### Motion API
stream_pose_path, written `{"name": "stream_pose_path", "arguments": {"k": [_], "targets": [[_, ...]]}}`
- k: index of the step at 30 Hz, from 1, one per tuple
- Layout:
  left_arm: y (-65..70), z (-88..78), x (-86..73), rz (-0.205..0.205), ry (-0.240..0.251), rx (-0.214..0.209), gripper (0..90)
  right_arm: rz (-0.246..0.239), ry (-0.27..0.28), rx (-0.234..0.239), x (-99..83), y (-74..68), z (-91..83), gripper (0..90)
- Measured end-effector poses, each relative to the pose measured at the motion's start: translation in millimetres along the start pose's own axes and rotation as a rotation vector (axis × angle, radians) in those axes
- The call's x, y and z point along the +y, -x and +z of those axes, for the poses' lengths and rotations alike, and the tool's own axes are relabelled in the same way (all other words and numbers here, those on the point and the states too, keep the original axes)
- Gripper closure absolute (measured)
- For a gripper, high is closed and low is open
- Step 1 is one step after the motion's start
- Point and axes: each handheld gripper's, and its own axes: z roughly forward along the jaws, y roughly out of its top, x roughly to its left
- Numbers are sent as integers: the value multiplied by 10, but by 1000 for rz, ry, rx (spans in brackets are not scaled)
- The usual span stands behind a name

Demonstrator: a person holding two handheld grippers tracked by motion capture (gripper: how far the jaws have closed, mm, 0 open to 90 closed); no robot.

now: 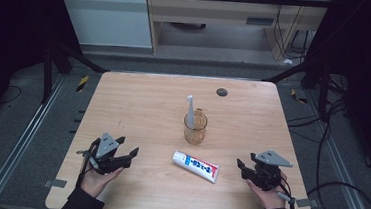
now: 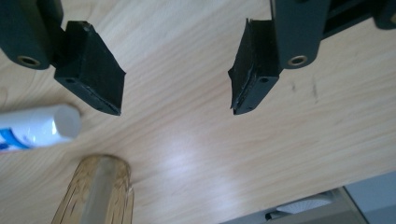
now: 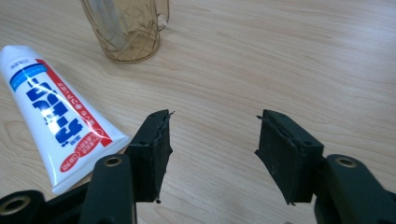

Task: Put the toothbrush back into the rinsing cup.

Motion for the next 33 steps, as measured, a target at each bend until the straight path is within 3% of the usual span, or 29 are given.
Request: {"name": "stream_pose_path", "arguments": {"k": [8,14,25,33], "targets": [[-83,-185,-253,-18,-72,38,318,-11,-12,46,73,-132,90,475],[-149,-137,-301,-81,-104,65,311,-35,-30,91,150,-289,202,537],[-235,-170,-326,-108,-65,103,321,-60,-81,175,328,-693,526,649],[-230,-174,-323,-109,-65,108,324,-62,-83,189,455,-928,723,738]]}}
